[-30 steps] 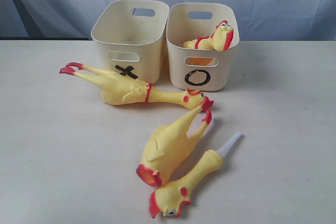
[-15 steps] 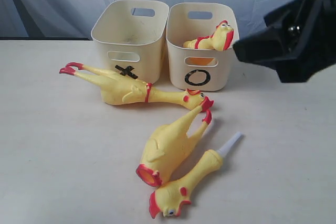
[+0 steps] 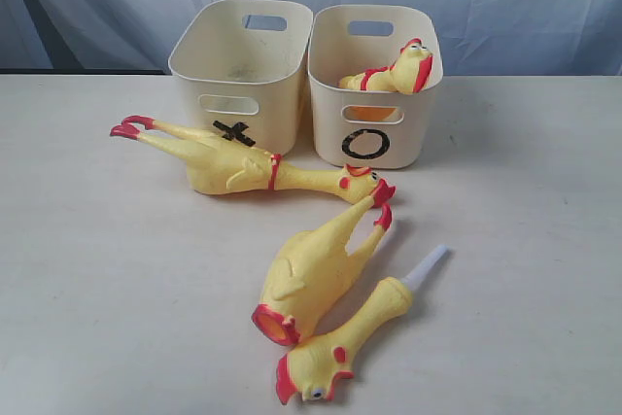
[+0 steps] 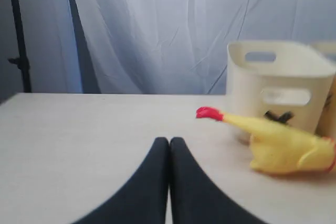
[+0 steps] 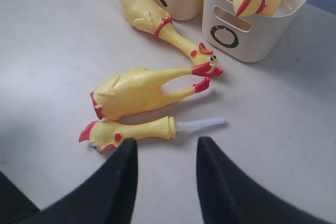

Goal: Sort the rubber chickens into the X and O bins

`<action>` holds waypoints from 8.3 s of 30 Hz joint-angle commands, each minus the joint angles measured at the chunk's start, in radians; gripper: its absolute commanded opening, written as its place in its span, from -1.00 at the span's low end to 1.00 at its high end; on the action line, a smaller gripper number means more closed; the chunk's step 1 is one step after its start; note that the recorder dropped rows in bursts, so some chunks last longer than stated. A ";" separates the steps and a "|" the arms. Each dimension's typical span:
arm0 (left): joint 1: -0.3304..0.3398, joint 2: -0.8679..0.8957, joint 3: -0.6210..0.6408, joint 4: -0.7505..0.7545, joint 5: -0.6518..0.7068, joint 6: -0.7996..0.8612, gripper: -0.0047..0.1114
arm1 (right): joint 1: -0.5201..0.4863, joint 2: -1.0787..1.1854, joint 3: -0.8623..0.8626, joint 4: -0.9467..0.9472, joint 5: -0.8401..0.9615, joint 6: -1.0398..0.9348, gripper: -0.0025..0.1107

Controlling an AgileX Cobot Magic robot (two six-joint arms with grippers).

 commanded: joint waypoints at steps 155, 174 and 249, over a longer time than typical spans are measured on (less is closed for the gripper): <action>-0.585 1.528 -1.165 -0.169 0.428 0.412 -0.92 | -0.003 -0.458 0.177 0.002 0.113 0.084 -0.97; -0.488 1.589 -1.165 -0.213 -0.451 0.410 -0.92 | -0.003 -0.458 0.177 0.010 0.113 0.084 -0.97; -0.249 2.156 -1.442 0.640 -0.566 -0.369 0.25 | -0.003 -0.458 0.177 0.006 0.040 0.084 -0.97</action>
